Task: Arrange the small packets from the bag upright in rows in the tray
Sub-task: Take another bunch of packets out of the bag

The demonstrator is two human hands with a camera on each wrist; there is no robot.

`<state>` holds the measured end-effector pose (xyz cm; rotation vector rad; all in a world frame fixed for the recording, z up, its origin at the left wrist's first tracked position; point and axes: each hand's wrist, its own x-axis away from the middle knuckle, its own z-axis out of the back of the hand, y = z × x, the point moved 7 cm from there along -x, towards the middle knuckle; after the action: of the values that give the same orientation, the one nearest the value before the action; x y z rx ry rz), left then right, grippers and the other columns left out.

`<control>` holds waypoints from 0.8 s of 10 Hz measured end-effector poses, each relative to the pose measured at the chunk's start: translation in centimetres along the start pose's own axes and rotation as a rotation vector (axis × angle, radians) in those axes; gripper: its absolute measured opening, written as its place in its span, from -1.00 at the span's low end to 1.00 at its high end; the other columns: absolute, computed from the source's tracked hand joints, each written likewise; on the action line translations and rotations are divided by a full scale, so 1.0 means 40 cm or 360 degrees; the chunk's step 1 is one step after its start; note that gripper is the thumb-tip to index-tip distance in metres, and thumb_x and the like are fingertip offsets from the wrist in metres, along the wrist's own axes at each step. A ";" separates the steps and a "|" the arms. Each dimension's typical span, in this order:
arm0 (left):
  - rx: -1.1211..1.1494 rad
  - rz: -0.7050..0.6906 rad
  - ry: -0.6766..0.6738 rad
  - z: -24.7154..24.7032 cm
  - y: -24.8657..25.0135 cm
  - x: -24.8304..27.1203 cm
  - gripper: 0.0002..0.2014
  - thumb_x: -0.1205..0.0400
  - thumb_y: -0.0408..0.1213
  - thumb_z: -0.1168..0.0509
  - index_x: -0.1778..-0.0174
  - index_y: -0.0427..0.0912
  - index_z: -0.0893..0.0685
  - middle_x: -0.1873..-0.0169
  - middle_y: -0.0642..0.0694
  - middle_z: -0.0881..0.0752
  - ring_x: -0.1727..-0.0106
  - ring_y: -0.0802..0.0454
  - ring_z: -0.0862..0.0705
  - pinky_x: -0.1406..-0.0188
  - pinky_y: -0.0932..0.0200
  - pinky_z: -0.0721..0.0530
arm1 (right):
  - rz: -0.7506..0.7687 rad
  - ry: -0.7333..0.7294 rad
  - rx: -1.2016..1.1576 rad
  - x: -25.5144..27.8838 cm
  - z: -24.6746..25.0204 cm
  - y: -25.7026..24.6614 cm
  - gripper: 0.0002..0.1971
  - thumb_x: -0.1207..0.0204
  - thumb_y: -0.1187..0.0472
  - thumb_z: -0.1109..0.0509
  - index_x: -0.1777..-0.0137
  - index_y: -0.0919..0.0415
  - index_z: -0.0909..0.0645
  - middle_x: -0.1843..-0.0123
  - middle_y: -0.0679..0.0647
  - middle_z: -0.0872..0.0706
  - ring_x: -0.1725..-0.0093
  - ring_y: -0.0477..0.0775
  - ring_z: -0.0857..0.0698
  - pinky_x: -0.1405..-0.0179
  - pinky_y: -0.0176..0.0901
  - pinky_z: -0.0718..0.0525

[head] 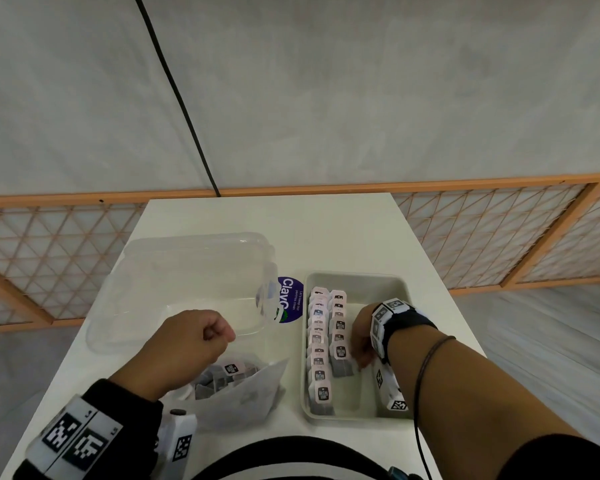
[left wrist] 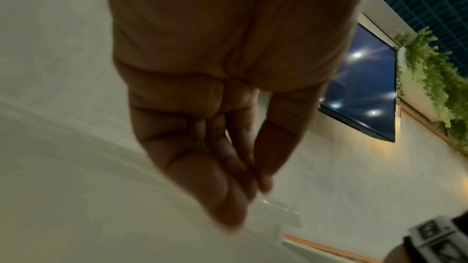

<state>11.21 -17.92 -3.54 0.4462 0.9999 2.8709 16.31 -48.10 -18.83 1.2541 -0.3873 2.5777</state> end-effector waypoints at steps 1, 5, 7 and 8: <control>-0.0196 0.0025 -0.0135 0.002 -0.016 0.011 -0.83 -0.54 -0.34 -0.29 0.25 0.01 -0.73 0.39 0.06 -0.72 0.29 0.20 -0.72 0.37 0.38 -0.50 | 0.0054 0.0036 -0.0279 0.100 0.040 -0.025 -0.70 -0.41 0.43 -0.45 -0.15 0.45 -0.66 -0.06 0.26 -0.73 0.08 0.20 -0.76 0.01 -0.01 -0.77; -0.0846 -0.0060 -0.0480 -0.116 -0.080 -0.003 -0.72 -0.66 -0.18 -0.13 -0.25 0.01 -0.59 -0.22 0.00 -0.67 -0.18 0.00 -0.61 -0.11 0.18 -0.55 | 0.1051 0.0044 0.0095 0.421 0.055 -0.321 -0.82 -0.48 0.17 -0.44 -0.07 -0.03 -0.72 0.33 -0.09 -0.76 0.33 -0.09 -0.75 0.24 -0.28 -0.65; -0.0918 -0.0132 -0.0415 -0.167 -0.067 0.007 -0.47 -0.51 0.15 -0.29 -0.37 0.13 -0.33 -0.11 0.03 -0.66 -0.10 -0.01 -0.65 0.09 0.16 -0.52 | 0.1215 0.0236 0.0877 0.478 -0.042 -0.384 -0.55 -0.56 0.12 -0.38 -0.43 -0.20 -0.51 -0.19 -0.04 -0.71 -0.05 -0.11 -0.60 -0.07 -0.26 -0.42; -0.1013 -0.0151 -0.0296 -0.172 -0.065 0.012 -0.49 -0.53 0.15 -0.25 -0.34 0.04 -0.34 -0.11 -0.04 -0.63 -0.09 -0.06 -0.64 0.10 0.14 -0.50 | 0.1215 0.0320 0.0985 0.477 -0.065 -0.387 -0.57 -0.58 0.16 -0.36 -0.44 -0.15 -0.51 -0.21 0.01 -0.68 -0.26 0.04 -0.56 -0.12 -0.20 -0.42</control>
<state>8.67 -19.90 -10.18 0.5639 0.0547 2.7814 8.16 -30.75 -3.25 1.1314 0.0014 3.6415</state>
